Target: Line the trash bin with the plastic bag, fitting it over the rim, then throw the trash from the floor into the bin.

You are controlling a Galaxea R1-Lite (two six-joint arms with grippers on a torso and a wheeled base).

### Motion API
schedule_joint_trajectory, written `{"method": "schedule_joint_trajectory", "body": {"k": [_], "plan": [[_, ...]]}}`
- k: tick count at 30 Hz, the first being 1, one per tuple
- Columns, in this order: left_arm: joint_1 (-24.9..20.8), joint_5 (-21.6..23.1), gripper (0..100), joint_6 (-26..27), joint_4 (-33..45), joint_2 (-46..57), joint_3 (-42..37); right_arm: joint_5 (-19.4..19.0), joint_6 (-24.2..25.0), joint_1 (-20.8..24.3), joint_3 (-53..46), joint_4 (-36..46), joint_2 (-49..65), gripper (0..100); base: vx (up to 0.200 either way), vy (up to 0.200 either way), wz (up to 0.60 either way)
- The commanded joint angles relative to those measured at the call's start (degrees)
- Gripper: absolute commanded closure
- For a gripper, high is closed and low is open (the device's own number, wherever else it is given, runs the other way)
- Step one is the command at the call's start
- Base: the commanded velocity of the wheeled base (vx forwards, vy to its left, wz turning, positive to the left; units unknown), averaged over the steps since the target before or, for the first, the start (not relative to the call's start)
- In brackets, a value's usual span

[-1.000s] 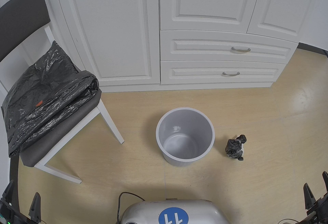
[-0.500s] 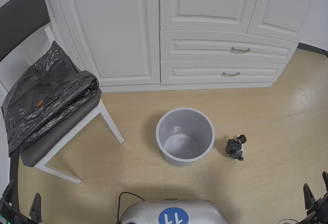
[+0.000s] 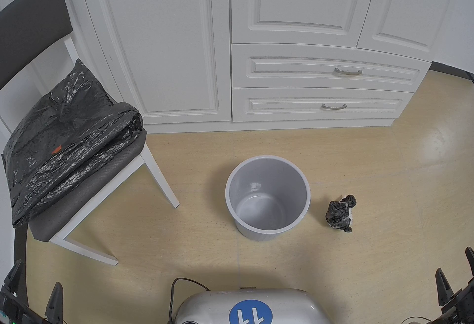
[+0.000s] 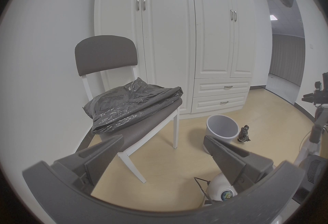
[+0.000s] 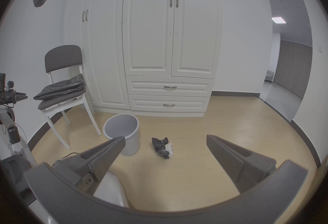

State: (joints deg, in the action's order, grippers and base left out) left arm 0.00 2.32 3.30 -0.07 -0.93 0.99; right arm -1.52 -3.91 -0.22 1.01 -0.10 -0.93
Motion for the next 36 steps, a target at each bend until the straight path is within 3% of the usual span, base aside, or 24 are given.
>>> {"method": "schedule_joint_trajectory", "body": {"k": [1,7,11,13,14,15,19,20,24,26,32,36], "plan": [[0.0,0.1,0,0.0,0.0,0.9,-1.0,-0.1,0.1,0.0,-1.0,-0.1,0.9,0,0.000,0.000,0.00],[0.1,-0.3,0,-1.1,0.0,0.9,-1.0,1.3,3.2,0.0,-0.9,-0.6,0.9,0,0.000,0.000,0.00],[0.0,-2.8,0,-3.1,0.0,0.9,-1.0,4.4,8.9,0.1,4.4,-5.0,0.9,0,0.000,0.000,0.00],[0.0,-2.8,0,-3.1,0.0,0.9,-1.0,4.4,8.9,0.1,4.4,-5.0,0.9,0,0.000,0.000,0.00],[0.0,-2.6,0,-2.7,-0.2,0.9,-1.0,4.1,3.1,0.1,4.0,-2.5,0.9,0,0.000,0.000,0.00],[0.1,-2.5,0,-2.6,-0.2,0.9,-1.0,3.5,1.4,0.2,4.0,-1.9,0.9,0,0.000,0.000,0.00],[0.0,-2.7,0,-2.7,-1.7,0.9,-0.2,0.6,1.4,0.4,4.9,-0.8,0.6,0,0.000,0.000,0.00],[-0.3,-1.3,0,-4.9,-6.3,-0.1,6.5,-1.4,1.1,0.7,6.6,0.7,-0.6,0,0.000,0.000,0.00],[-1.8,1.3,0,-6.1,-4.1,-4.4,12.2,-4.0,1.0,1.4,9.1,2.8,-4.2,0,0.000,0.000,0.00],[-1.9,1.4,0,-0.1,-1.5,-10.5,14.9,-6.4,0.9,3.0,11.8,3.3,-10.1,0,0.000,0.000,0.00],[-0.2,-0.6,0,6.2,-1.8,-26.0,20.4,-6.6,-3.6,2.5,15.7,2.6,-21.6,0,0.000,0.000,0.00],[2.6,-7.0,0,13.7,-2.0,-39.7,24.4,-6.4,-4.0,2.4,20.8,-2.3,-32.6,0,0.000,0.000,0.00]]}}
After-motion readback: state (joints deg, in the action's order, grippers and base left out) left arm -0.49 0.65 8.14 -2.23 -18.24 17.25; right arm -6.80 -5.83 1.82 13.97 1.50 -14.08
